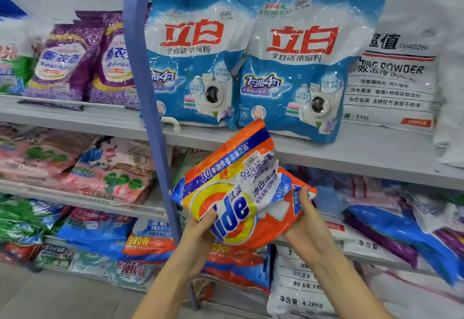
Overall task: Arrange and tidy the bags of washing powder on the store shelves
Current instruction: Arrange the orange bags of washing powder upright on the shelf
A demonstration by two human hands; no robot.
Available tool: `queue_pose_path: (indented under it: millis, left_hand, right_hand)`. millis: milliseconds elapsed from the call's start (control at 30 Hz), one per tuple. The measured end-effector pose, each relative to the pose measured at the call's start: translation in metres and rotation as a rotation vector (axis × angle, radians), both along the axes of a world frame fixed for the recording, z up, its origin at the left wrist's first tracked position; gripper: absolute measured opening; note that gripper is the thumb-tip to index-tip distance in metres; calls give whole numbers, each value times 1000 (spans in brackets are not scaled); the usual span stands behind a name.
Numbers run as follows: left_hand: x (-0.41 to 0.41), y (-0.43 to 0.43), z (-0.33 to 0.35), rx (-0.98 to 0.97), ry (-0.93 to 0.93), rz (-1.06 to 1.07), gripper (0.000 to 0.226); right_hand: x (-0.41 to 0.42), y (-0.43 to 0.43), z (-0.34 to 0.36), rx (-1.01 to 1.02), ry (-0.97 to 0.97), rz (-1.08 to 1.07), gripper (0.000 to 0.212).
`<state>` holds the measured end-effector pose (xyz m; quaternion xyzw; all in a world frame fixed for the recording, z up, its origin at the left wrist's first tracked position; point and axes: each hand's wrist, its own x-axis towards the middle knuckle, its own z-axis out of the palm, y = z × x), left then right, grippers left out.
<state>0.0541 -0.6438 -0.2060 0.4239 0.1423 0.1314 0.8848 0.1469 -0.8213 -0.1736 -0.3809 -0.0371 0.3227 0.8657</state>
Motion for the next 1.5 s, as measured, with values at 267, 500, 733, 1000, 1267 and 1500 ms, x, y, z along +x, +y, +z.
queue_pose_path:
  millis: [267,500,733,1000,1267,1500]
  left_hand:
    - [0,4,64,288,-117,244,65]
    - [-18,-1,114,738,-163,308,29]
    - [-60,-4,138,963,-194,414,41]
    - [-118,50,143,1066,-80,624,37]
    - [-186,158,141,972,-22,758,68]
    - [-254,267,149,814,51,767,43]
  right_hand:
    - [23,-20,2,-134,-349,-26,34]
    - [34,-11,-13,-339,-613,150,41]
    - [27,31,24,-194,-748,285,63]
    - [-13,108,59,-224,-911,102,31]
    - [-85,223,88,-161,-1088,-146,43]
    - [-152,343,113,-63,-947,-61,45]
